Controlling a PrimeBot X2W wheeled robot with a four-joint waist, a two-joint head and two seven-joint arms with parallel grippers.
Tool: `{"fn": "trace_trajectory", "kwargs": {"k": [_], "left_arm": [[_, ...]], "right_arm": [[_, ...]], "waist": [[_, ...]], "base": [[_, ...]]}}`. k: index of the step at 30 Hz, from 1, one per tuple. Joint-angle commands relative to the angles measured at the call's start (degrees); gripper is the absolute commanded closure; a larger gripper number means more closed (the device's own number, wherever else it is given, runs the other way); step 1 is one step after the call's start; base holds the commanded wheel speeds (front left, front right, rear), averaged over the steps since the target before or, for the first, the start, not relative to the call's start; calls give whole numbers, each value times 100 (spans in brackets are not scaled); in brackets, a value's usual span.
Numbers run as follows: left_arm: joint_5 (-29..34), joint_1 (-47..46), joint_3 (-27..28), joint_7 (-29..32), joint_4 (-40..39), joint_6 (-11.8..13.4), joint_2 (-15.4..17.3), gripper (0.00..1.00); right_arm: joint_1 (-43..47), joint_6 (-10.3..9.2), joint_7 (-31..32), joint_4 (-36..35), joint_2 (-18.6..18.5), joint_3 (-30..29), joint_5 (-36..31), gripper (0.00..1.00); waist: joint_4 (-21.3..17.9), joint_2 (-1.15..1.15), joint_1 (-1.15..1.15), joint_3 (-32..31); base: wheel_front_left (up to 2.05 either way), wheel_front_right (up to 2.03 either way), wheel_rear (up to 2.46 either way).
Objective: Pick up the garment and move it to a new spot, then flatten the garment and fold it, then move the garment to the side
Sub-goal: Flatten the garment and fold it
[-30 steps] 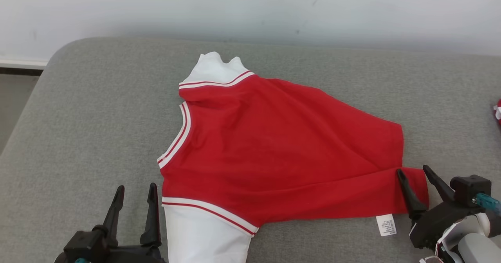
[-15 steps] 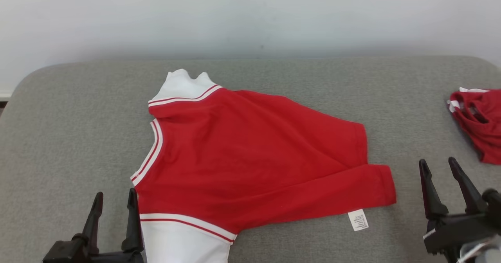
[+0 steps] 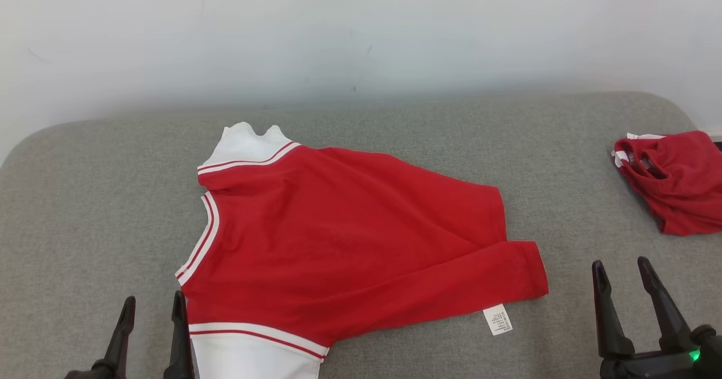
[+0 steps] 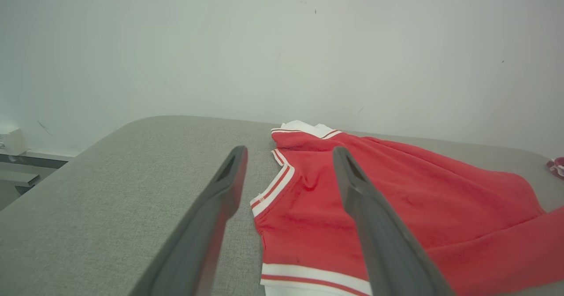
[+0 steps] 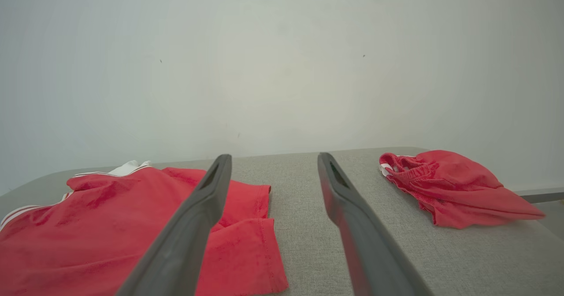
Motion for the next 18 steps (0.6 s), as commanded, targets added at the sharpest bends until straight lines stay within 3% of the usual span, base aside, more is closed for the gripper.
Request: {"fn": "trace_trajectory", "kwargs": {"k": [1,18], "left_arm": [[67,91,40,-1,-32,-7,2,0],[253,281,35,-1,-30,-90,24,0]], "right_arm": [[99,-16,-25,-59,56,-4,-53,0],[328,-16,-25,70,67,41,-48,0]], "waist": [[12,0,0,-37],[149,0,0,-114]], "base": [[0,0,0],[0,0,0]]}}
